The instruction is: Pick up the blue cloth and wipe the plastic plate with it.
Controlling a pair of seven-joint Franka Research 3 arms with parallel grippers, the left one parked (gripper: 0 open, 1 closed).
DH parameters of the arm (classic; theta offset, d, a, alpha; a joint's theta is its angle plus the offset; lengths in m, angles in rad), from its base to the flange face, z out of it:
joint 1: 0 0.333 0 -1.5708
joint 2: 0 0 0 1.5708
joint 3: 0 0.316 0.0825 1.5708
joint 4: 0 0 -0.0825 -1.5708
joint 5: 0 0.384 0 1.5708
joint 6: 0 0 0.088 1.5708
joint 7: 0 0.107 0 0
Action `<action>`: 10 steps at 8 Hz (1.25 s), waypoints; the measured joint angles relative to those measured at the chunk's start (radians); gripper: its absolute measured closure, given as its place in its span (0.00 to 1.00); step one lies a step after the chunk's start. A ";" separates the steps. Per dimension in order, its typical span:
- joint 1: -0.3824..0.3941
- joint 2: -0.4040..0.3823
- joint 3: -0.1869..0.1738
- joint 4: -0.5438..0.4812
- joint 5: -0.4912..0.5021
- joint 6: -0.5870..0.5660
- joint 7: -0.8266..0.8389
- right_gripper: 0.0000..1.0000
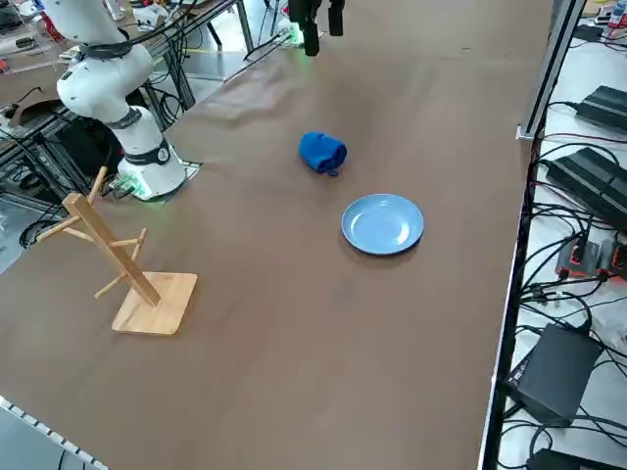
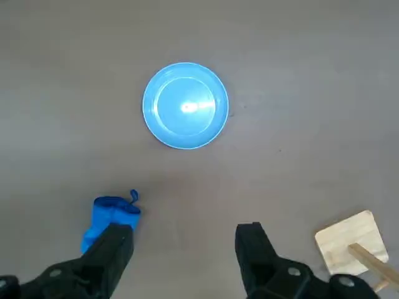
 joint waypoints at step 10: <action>0.001 -0.005 -0.003 0.000 0.000 0.000 0.001 0.00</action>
